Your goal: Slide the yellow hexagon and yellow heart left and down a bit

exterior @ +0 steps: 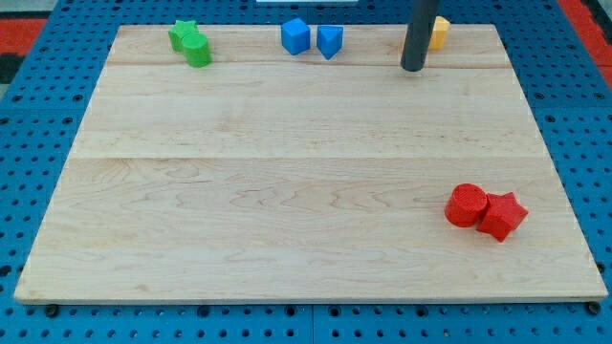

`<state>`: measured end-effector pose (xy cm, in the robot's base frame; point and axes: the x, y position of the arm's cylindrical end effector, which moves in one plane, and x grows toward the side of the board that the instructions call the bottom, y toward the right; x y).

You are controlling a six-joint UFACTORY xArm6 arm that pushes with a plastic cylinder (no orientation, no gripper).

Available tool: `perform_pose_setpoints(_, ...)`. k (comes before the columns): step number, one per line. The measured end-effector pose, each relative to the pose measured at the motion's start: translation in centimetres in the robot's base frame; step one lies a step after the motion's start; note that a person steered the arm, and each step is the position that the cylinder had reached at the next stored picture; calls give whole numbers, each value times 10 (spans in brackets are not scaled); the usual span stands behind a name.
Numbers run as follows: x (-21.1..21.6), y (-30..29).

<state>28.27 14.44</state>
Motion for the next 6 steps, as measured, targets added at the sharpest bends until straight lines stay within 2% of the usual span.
perform_pose_setpoints(2,-12,-6)
perform_pose_setpoints(3,-33,61)
perform_pose_setpoints(4,-37,117)
perform_pose_setpoints(5,-89,116)
perform_pose_setpoints(6,-91,111)
